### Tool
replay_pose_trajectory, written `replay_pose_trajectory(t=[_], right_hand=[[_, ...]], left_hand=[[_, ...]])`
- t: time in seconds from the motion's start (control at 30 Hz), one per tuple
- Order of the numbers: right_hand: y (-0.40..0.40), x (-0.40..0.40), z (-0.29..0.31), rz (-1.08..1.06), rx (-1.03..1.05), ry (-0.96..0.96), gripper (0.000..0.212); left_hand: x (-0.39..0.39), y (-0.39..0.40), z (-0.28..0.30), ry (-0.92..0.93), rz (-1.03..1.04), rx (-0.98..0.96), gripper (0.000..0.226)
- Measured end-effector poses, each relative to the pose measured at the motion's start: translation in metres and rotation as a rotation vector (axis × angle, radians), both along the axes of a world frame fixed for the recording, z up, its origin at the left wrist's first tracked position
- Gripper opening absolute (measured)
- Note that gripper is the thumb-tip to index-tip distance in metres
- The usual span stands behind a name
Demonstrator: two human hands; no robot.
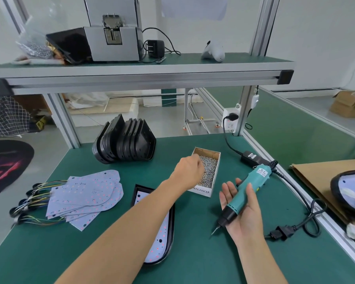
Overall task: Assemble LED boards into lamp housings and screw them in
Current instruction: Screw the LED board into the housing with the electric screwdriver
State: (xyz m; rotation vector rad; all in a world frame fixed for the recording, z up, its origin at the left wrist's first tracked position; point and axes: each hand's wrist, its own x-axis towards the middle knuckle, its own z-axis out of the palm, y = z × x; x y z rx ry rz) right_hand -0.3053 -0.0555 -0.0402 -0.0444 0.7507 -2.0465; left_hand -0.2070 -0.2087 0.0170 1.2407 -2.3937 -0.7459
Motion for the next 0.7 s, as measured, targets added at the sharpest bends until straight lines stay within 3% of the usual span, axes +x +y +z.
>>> replay_pose_trajectory(t=[0.13, 0.23, 0.3, 0.4, 0.57, 0.7], right_hand=[[0.003, 0.000, 0.003, -0.006, -0.019, 0.003, 0.030], [0.005, 0.002, 0.009, -0.005, -0.060, 0.025, 0.032], [0.005, 0.007, 0.013, 0.014, -0.082, 0.036, 0.033], [0.004, 0.020, 0.023, 0.059, -0.121, 0.012, 0.034], [-0.003, 0.054, 0.054, 0.099, -0.244, -0.060, 0.035], [-0.009, 0.081, 0.072, 0.093, -0.304, -0.064, 0.031]], left_hand=[[0.023, 0.022, 0.015, 0.418, 0.150, 0.365, 0.029], [0.058, 0.055, 0.018, 0.738, 0.105, 0.614, 0.044], [0.085, 0.077, 0.015, 0.883, 0.107, 0.751, 0.040], [0.118, 0.103, 0.009, 1.019, 0.177, 0.930, 0.023], [0.144, 0.128, 0.007, 1.161, 0.329, 1.070, 0.010], [0.151, 0.140, 0.005, 1.252, 0.480, 1.229, 0.015]])
